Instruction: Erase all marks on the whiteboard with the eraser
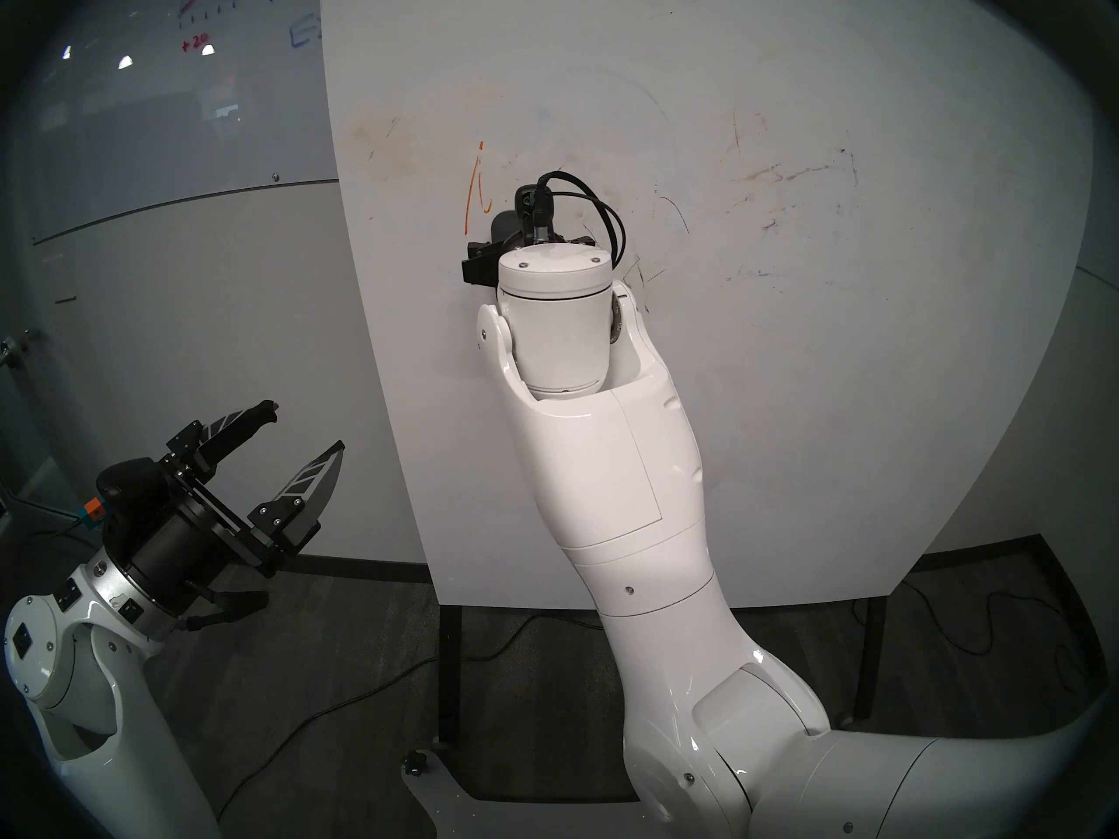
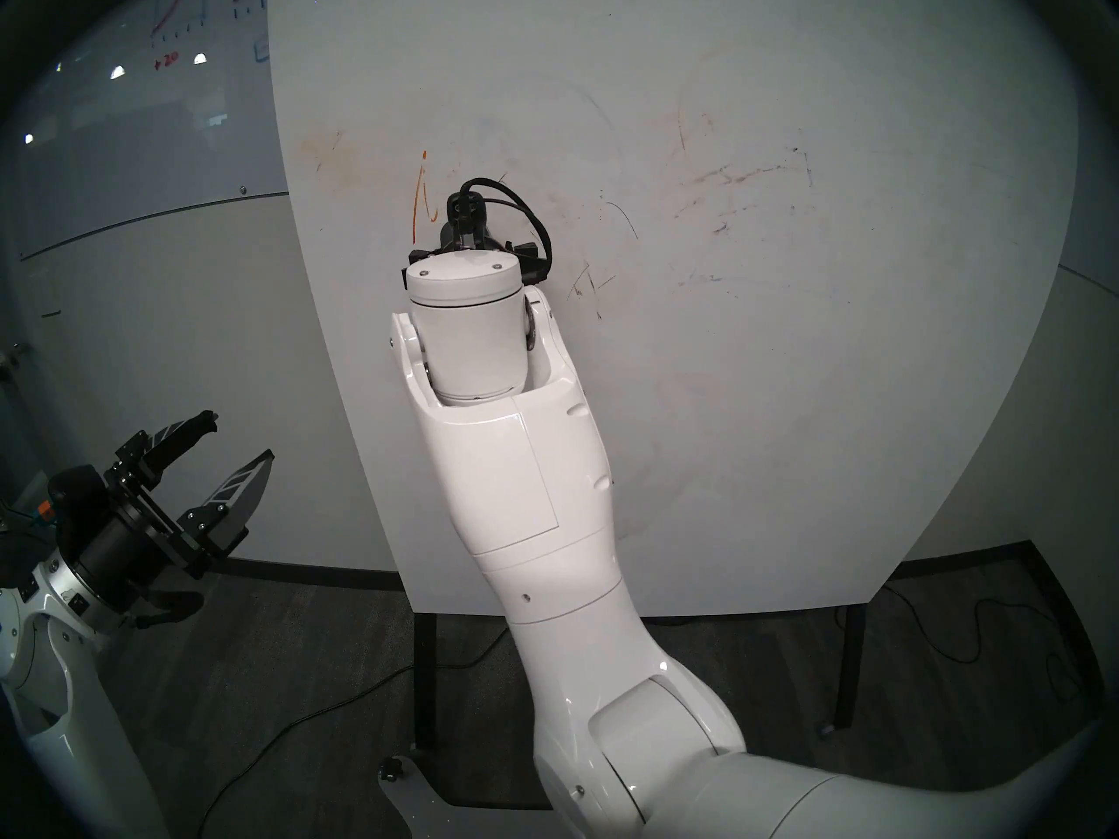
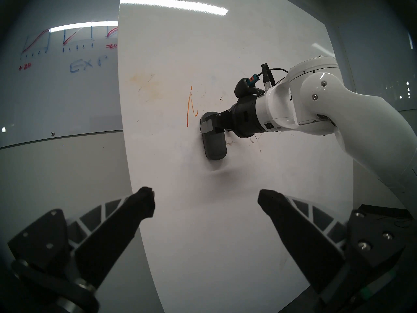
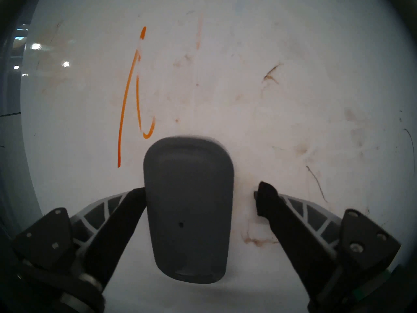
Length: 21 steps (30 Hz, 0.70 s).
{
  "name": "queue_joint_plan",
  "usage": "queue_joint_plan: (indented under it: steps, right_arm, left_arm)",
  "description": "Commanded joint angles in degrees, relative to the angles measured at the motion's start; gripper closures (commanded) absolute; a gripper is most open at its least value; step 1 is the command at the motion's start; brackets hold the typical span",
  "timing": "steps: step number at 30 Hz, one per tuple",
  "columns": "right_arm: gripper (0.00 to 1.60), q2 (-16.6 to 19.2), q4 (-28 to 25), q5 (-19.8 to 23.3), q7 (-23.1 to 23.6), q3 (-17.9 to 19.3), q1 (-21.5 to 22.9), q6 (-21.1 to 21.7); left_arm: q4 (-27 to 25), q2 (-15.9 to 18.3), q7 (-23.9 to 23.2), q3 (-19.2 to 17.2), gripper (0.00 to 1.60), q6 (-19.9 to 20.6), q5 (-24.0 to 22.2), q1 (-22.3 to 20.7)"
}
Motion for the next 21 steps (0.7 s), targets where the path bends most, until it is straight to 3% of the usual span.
queue_joint_plan:
  steps: [1,14,21]
  right_arm:
    - [0.00,0.3,-6.3,0.4,-0.2,1.9,-0.5,1.3]
    - [0.00,3.0,-16.4,3.4,2.5,3.5,-3.4,8.0]
    - [0.00,4.2,-19.9,4.2,4.4,4.4,-4.2,9.3]
  left_arm:
    - [-1.1,0.1,0.1,0.1,0.00,0.1,-0.5,0.0]
    - [-1.1,0.1,0.1,0.1,0.00,0.1,-0.5,0.0]
    - [-1.1,0.1,0.1,0.1,0.00,0.1,-0.5,0.0]
